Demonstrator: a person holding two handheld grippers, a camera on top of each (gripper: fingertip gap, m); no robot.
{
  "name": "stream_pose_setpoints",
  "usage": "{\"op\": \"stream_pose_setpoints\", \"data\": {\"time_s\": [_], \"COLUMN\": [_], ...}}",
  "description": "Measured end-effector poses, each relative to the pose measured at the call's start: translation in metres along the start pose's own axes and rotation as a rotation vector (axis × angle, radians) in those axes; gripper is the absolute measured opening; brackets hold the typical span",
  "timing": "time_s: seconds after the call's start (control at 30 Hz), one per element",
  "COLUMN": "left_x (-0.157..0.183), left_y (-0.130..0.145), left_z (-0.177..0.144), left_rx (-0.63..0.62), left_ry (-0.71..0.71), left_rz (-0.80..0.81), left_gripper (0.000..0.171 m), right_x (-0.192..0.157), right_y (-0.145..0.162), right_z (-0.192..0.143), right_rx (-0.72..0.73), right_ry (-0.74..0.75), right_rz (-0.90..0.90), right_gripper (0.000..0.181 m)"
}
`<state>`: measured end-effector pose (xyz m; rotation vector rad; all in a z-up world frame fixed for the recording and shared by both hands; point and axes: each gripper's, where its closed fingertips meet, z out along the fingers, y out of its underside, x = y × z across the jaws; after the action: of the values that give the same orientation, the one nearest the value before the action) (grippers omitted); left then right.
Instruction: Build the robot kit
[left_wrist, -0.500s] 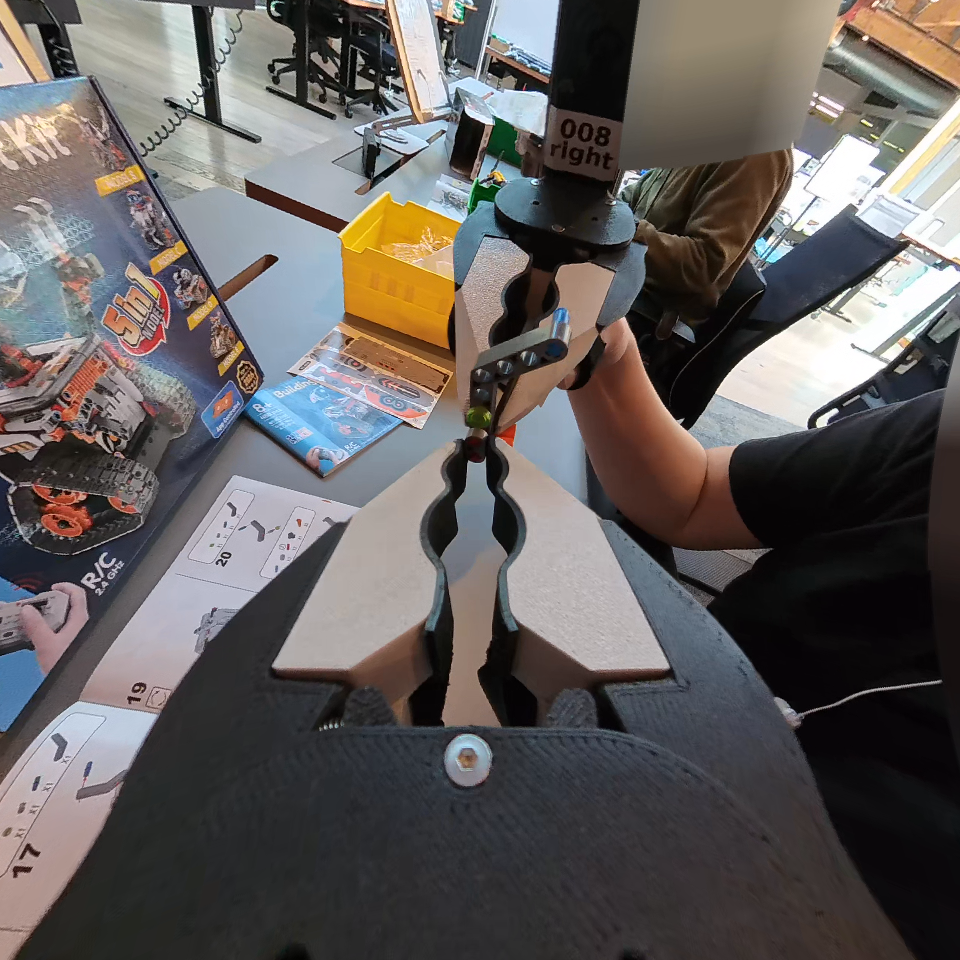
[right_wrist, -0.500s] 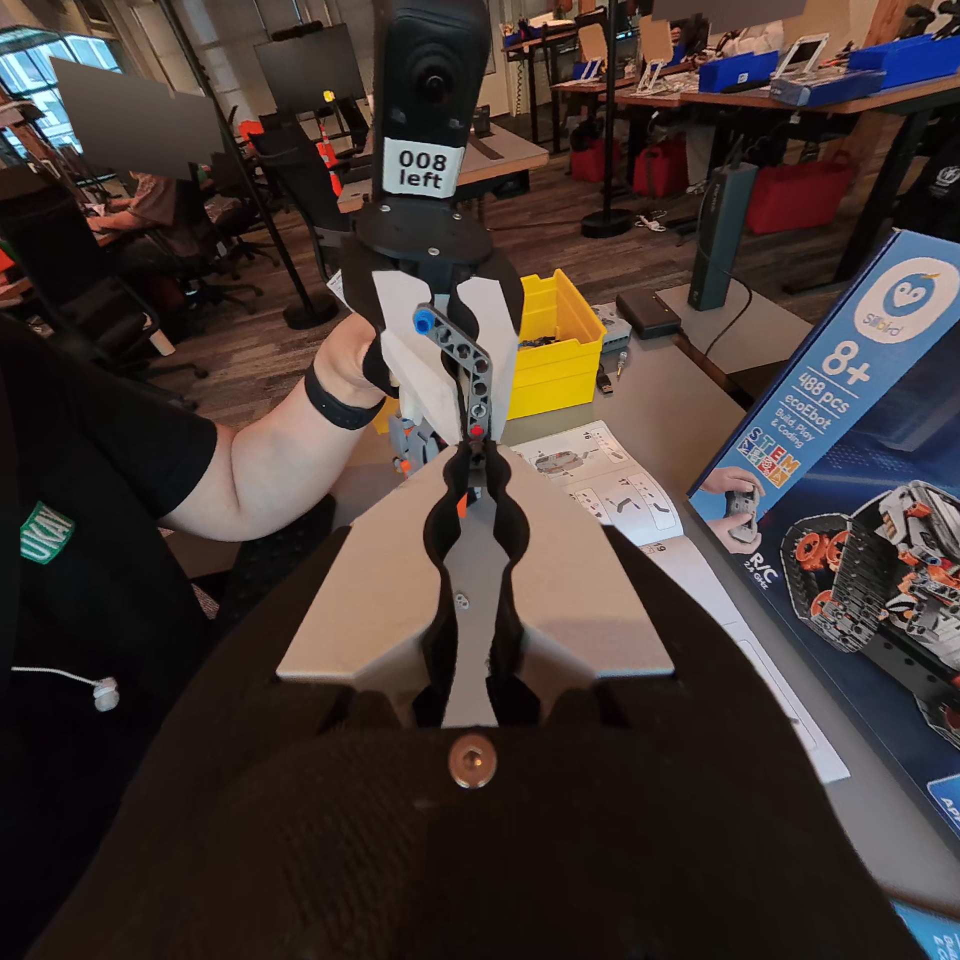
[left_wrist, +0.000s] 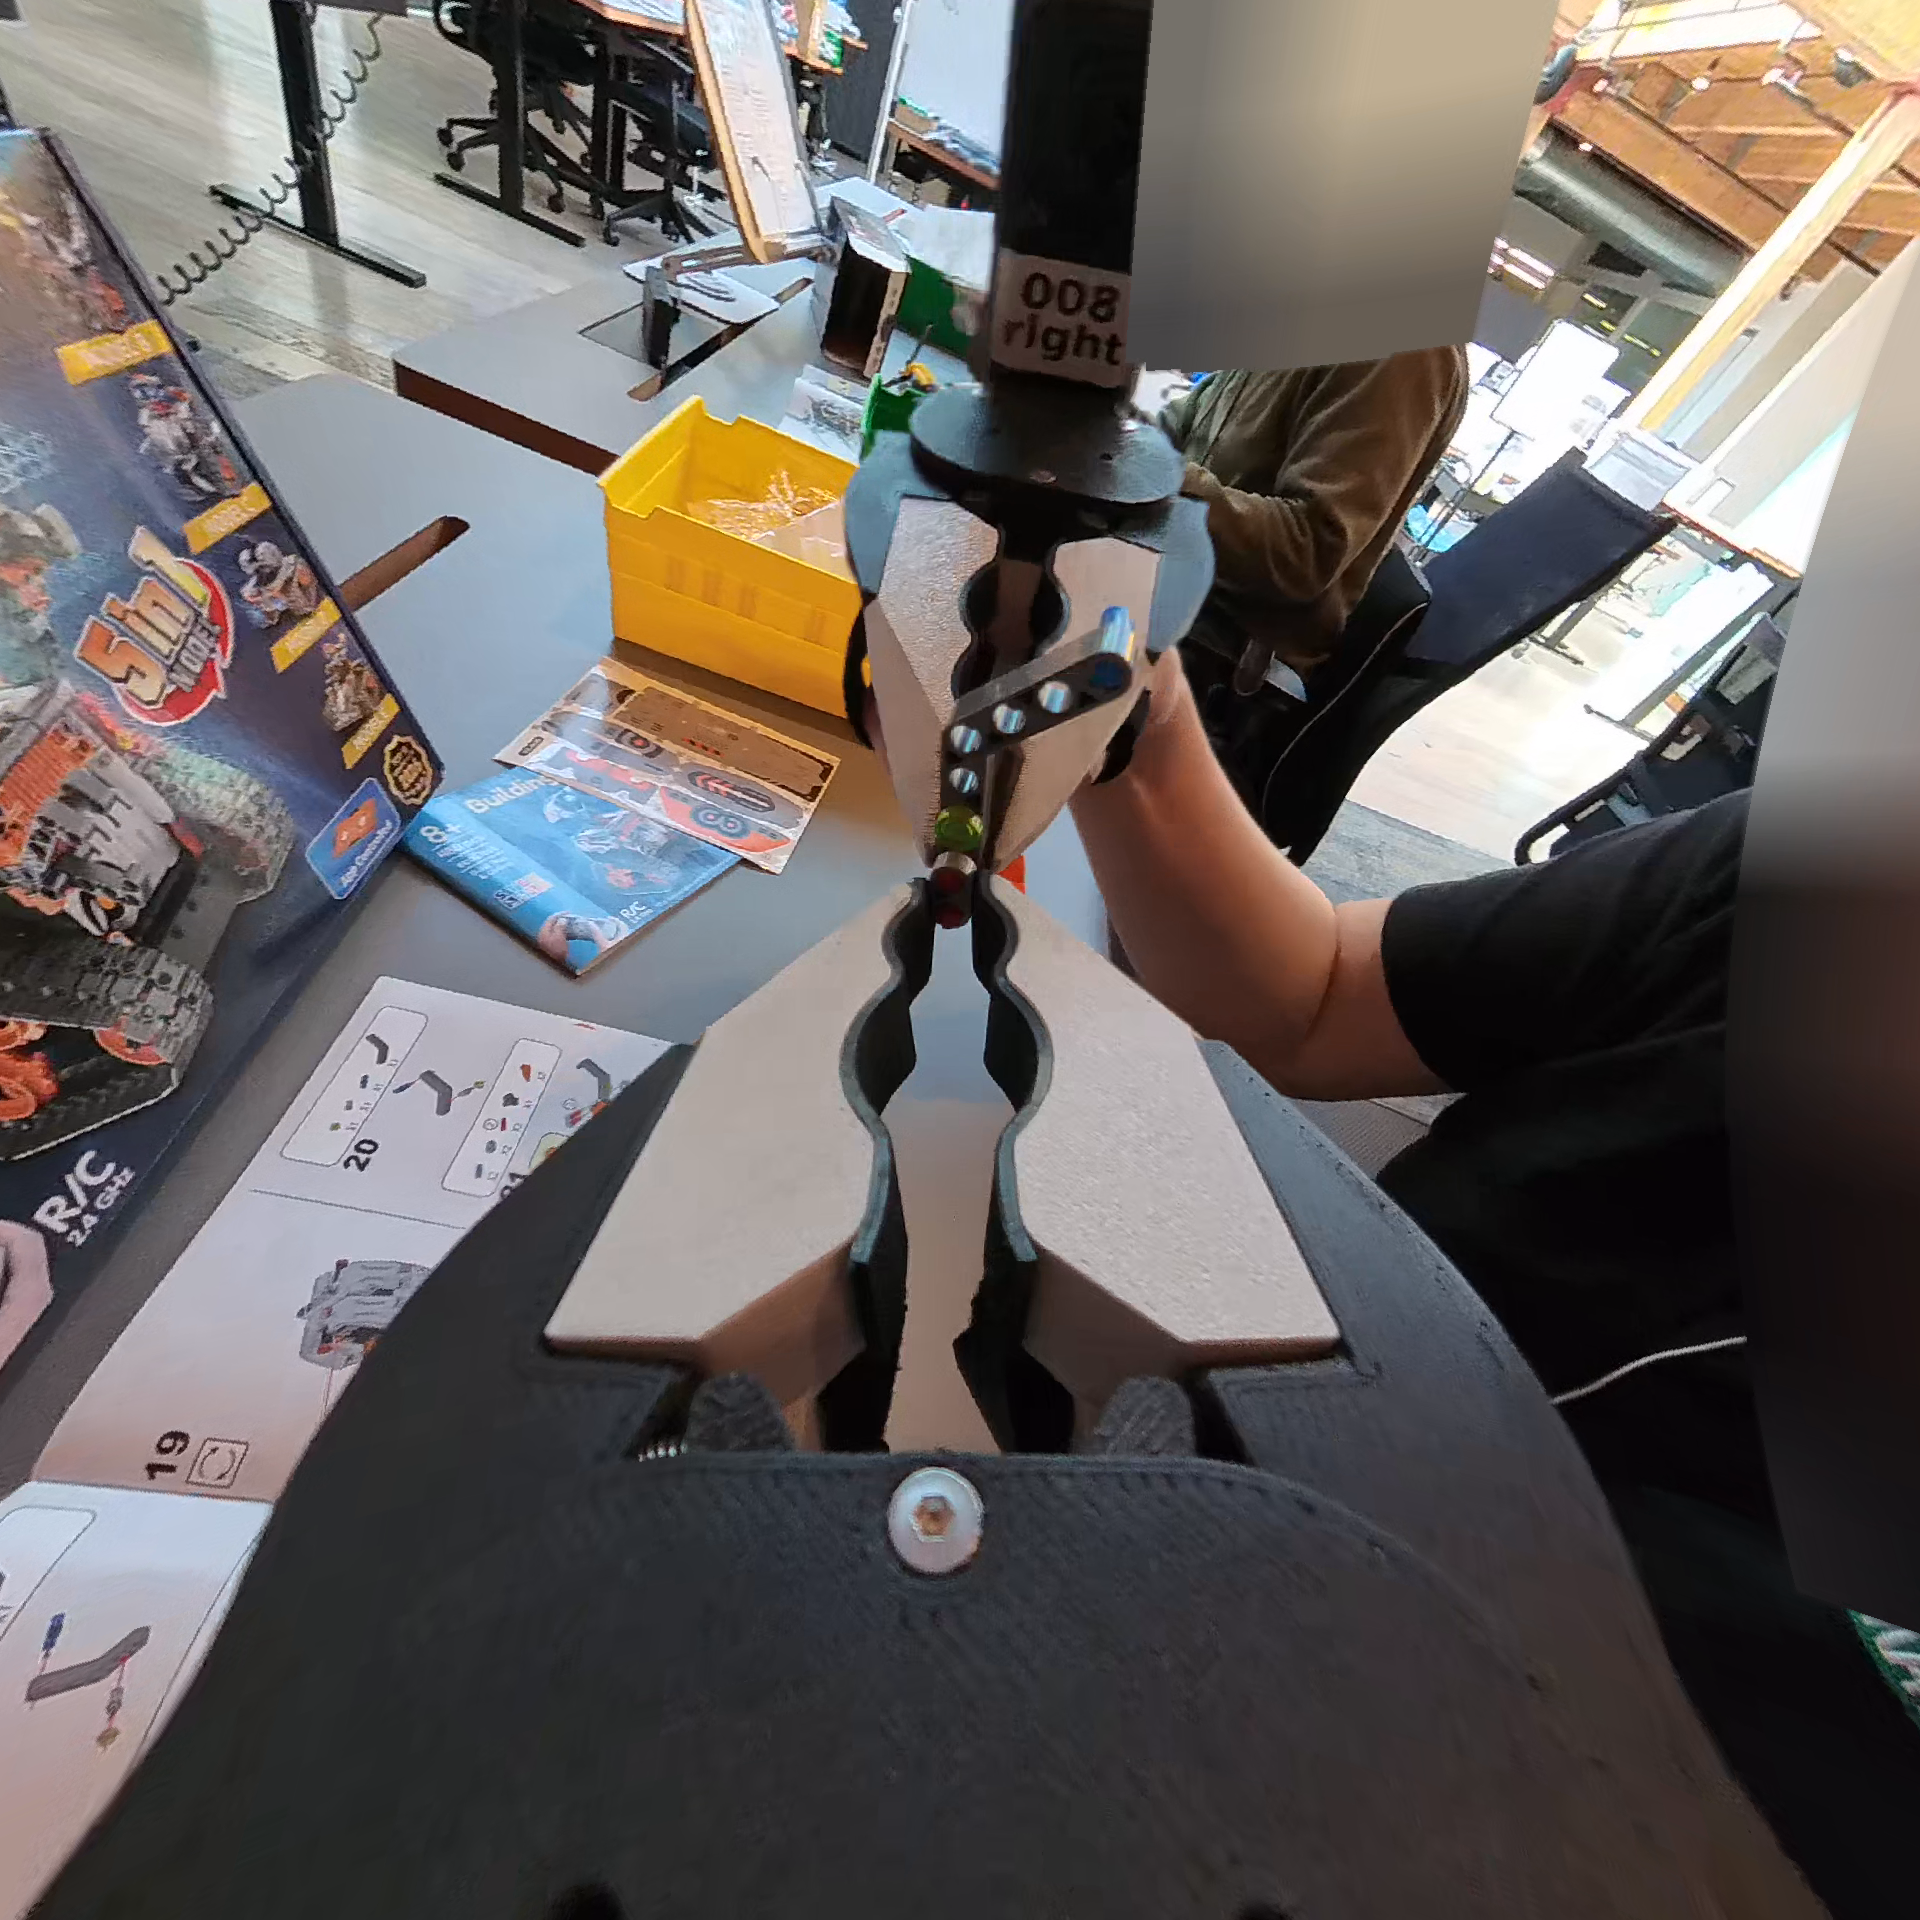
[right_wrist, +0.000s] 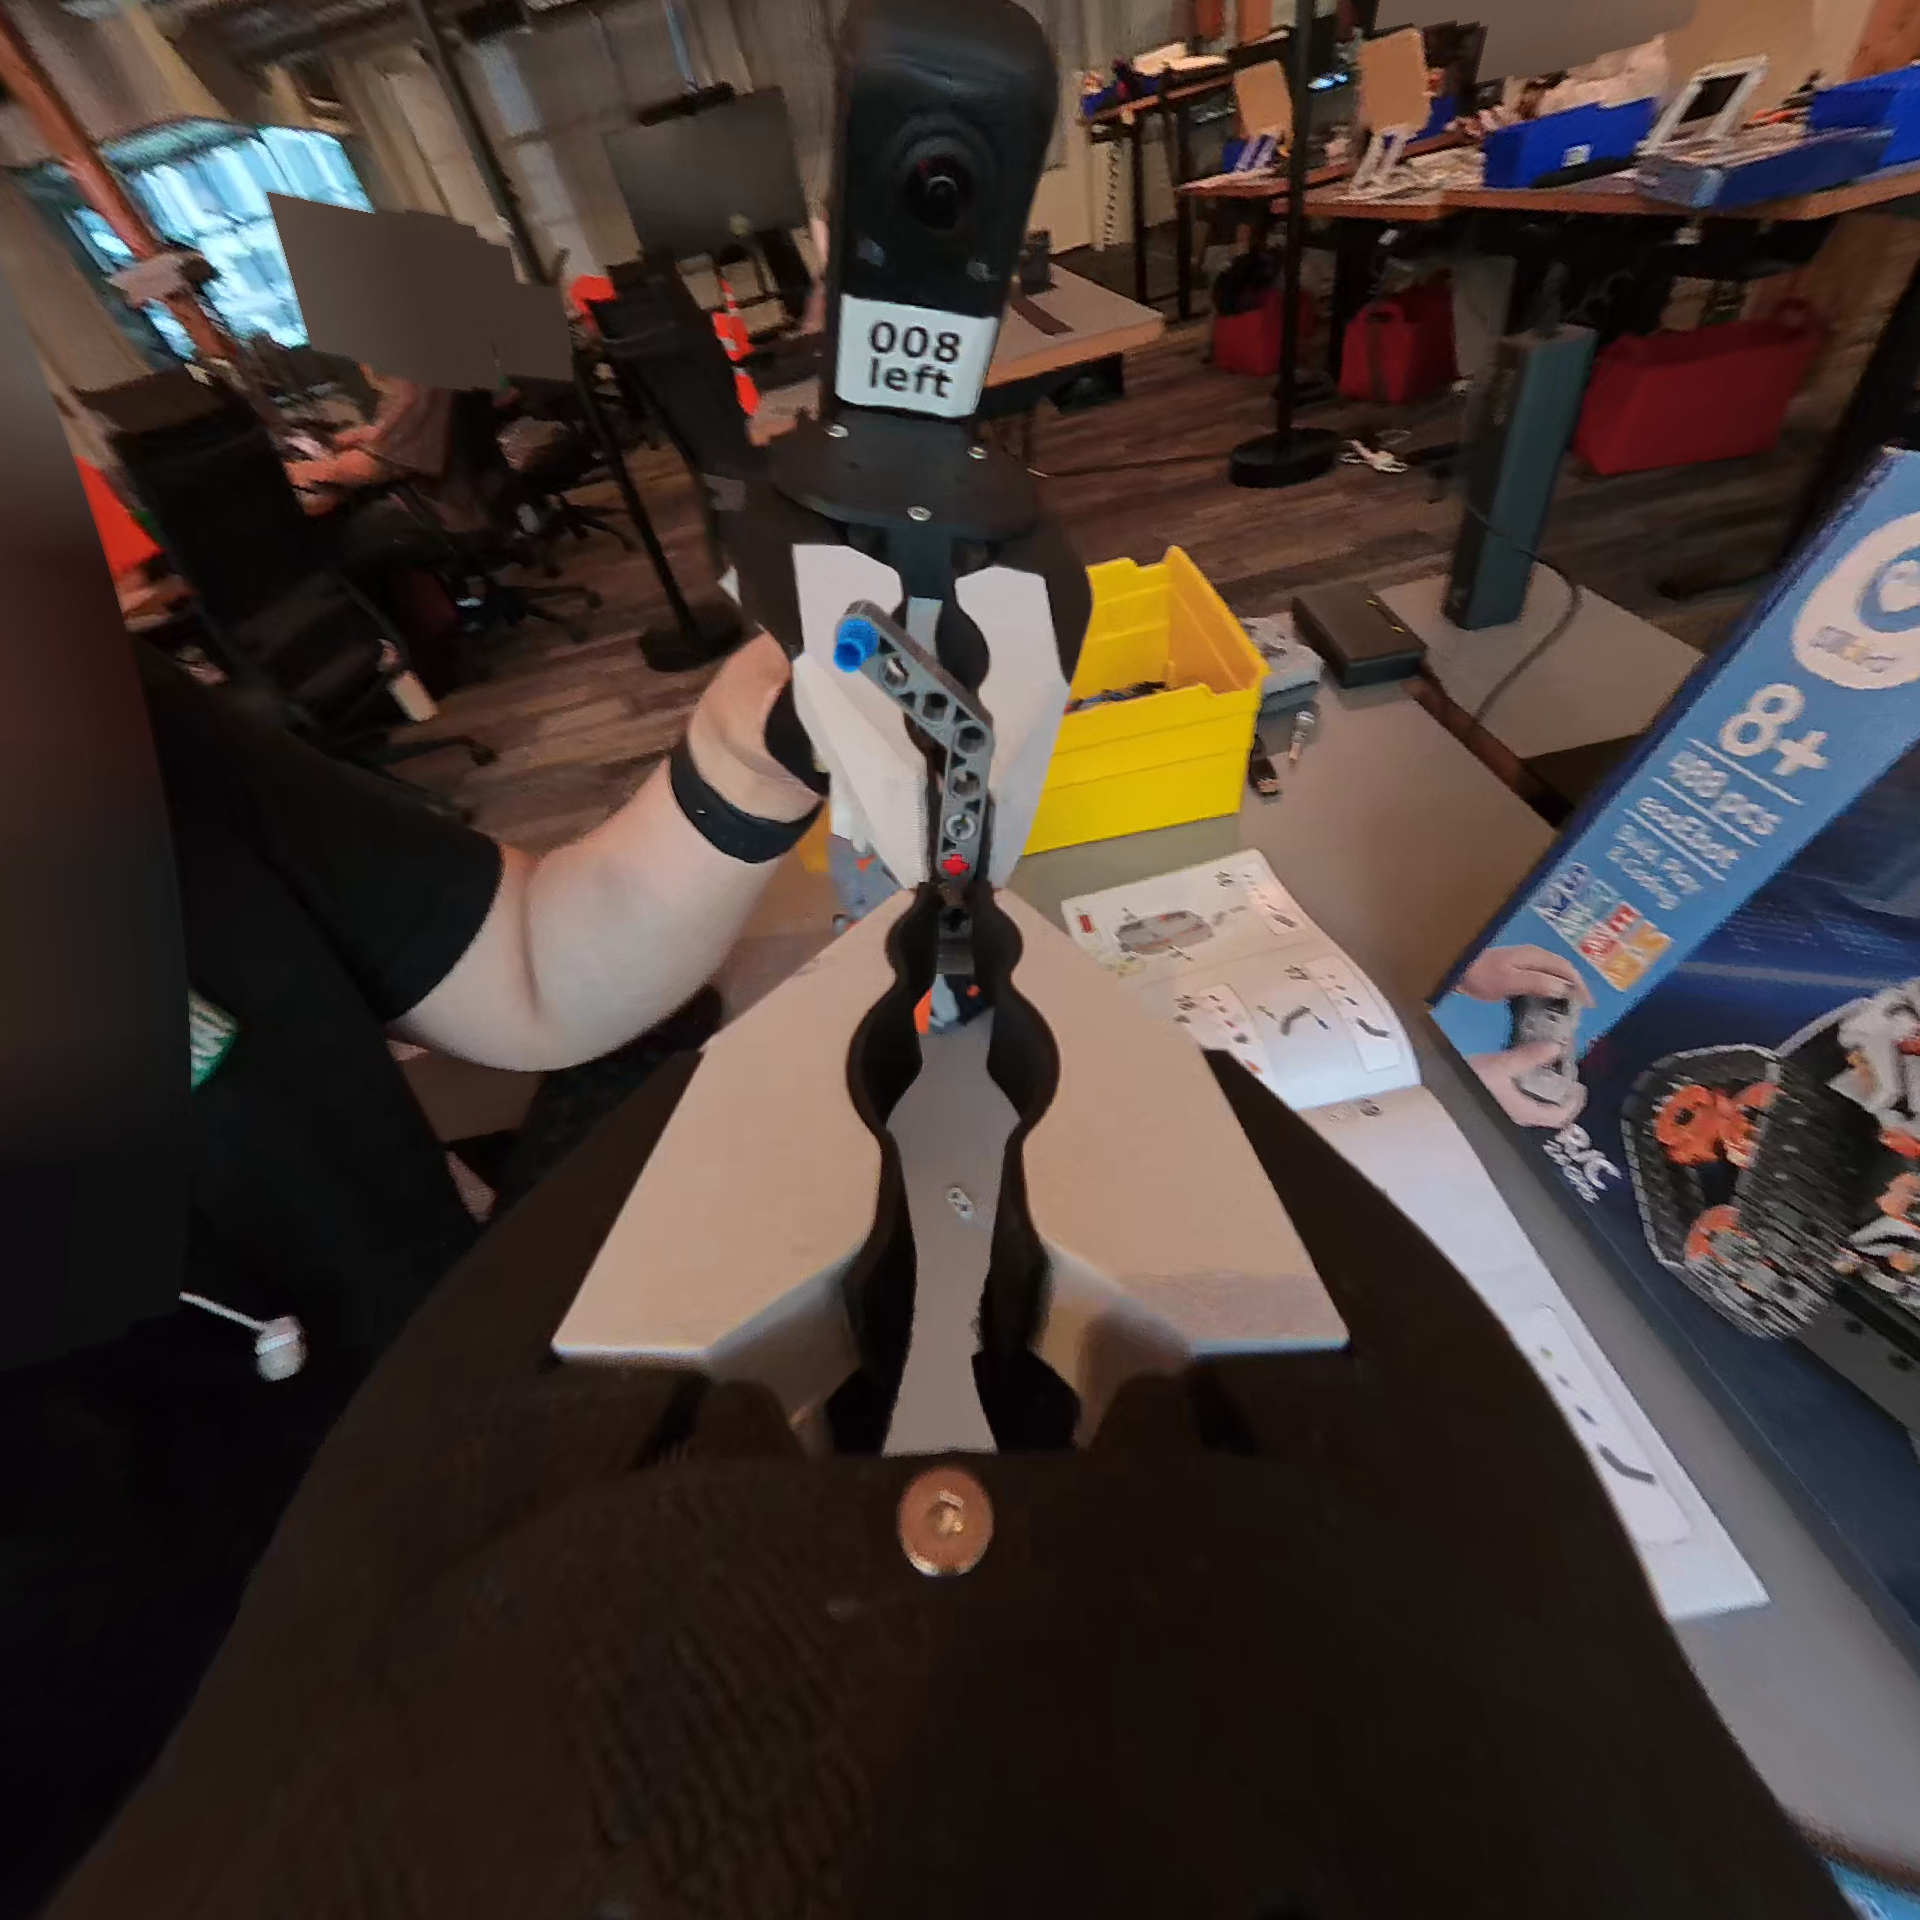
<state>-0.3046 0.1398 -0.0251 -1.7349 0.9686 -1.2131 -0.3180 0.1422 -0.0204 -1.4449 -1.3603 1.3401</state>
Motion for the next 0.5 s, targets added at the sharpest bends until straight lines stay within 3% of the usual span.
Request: {"op": "stream_pose_setpoints", "data": {"time_s": [0.2, 0.5], "left_x": [-0.0107, -0.008], "left_y": [0.0006, -0.0035], "left_z": [-0.0003, -0.0001], "left_rx": [0.001, 0.037], "left_ry": [-0.059, 0.011], "left_rz": [-0.012, -0.071], "left_gripper": [0.005, 0.006], "right_x": [0.0088, 0.0063], "right_y": [0.0017, -0.0009], "right_z": [0.0022, 0.0], "right_rx": [-0.021, 0.062], "right_ry": [0.079, -0.062], "right_rz": [-0.017, 0.09], "right_gripper": [0.006, 0.006]}}
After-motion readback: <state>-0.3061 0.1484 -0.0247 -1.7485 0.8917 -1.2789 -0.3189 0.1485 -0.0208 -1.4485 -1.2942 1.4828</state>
